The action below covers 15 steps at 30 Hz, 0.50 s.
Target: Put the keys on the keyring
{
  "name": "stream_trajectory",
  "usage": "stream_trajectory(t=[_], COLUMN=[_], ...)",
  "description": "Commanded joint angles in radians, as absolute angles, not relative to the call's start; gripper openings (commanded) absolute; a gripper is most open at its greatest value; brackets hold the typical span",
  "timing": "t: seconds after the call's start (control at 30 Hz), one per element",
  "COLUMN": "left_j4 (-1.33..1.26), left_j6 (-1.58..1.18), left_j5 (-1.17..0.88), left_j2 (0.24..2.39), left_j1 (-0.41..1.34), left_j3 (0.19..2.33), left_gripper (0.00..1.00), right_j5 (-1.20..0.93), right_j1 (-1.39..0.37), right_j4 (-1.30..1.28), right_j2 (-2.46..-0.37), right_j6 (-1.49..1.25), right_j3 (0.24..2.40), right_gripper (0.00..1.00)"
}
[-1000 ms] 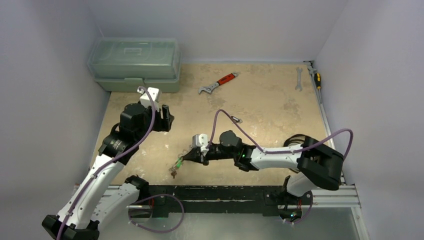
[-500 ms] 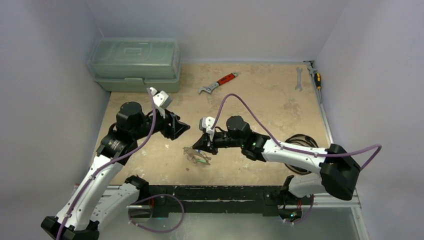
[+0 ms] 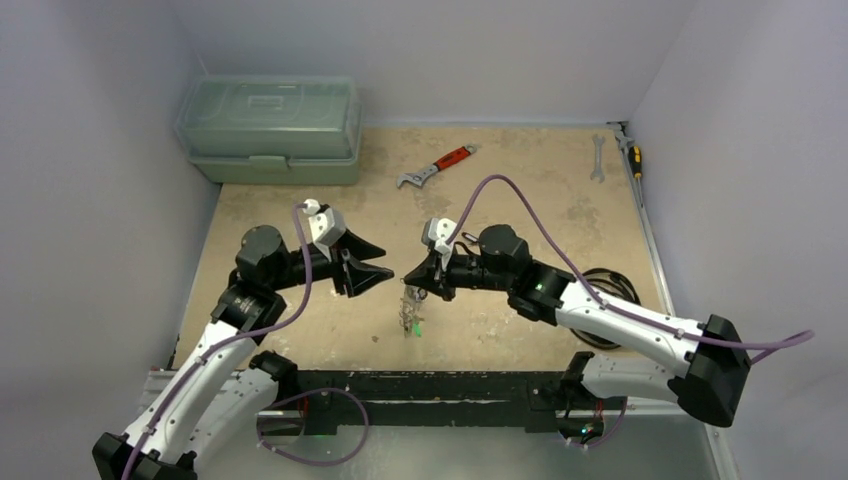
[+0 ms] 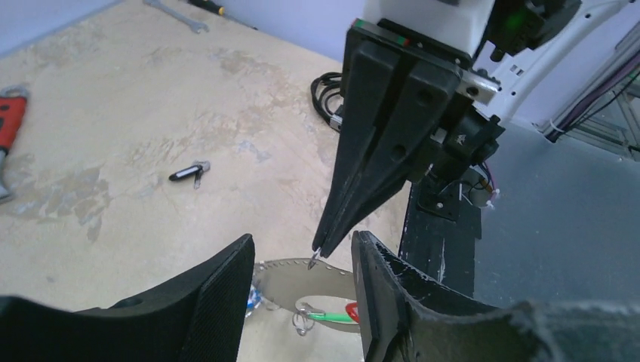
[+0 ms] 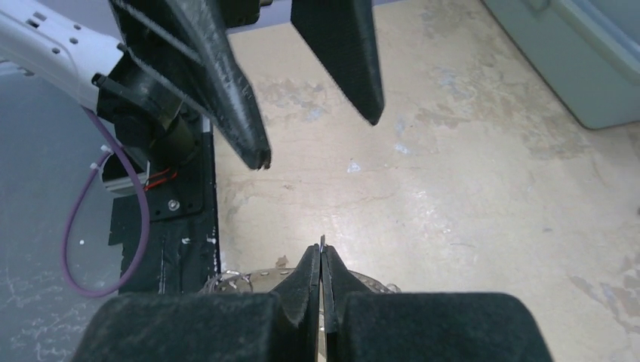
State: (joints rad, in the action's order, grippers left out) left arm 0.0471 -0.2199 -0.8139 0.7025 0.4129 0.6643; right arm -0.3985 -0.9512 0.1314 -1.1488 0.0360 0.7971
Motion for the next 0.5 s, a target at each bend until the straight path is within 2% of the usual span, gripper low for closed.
stream_trajectory(t=[0.0,0.23,0.47], left_j4=[-0.165,-0.24,-0.242], left_j6=[-0.197,-0.146,-0.042], left_j5=[-0.928,-1.0,-1.007], left_j2=[0.692,0.724,0.769], left_j1=[0.425,0.489,0.528], left_j3=[0.619,0.583,0.594], left_gripper=[0.49,0.46,0.45], right_j5=[-0.323,-0.301,-0.373], right_j1=[-0.943,-0.937,-0.935], right_j4=[0.096,0.056,0.014], right_j2=[-1.084,-1.018,-0.981], right_j6=[0.006,-0.035,-0.031], right_j3=[0.872,0.887,0.906], right_gripper=[0.0,0.0,0.0])
